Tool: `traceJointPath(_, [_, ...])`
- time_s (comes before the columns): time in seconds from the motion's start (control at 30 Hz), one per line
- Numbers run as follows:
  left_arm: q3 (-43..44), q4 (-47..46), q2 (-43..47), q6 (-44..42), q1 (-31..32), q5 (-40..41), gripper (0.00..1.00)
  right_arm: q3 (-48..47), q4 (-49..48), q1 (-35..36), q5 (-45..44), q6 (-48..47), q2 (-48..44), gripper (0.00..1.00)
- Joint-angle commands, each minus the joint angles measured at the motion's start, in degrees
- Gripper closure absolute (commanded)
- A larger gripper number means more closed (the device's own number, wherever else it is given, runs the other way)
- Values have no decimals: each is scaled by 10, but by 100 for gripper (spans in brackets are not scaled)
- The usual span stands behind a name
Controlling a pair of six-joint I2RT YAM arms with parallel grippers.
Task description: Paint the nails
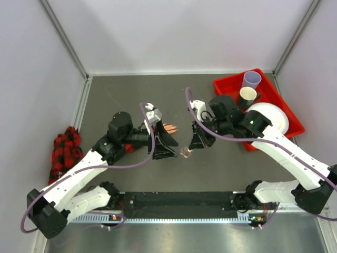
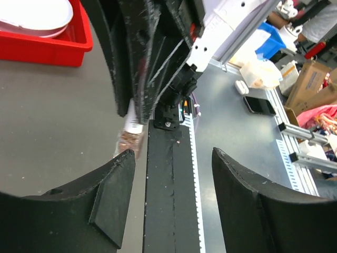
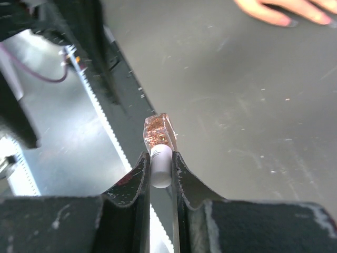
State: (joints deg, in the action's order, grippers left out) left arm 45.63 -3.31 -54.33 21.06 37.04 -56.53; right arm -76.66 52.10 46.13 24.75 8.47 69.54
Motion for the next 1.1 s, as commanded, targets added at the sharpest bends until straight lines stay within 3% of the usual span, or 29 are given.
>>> traceJointPath(0.0, [-2,-6,-7,-39,10,-17,36,-34,3,8,71,-16,-18,100])
traceJointPath(0.4, [3,16,-44,-49,30,-32,36,-58,-1,13,91,-14,-16,100])
traceJointPath(0.67, [11,12,-56,-48,46,-23,49,-65,-6,19,90,-11,-7,100])
traceJointPath(1.07, [13,8,-63,-47,57,-8,49,-71,-9,27,90,-10,2,100])
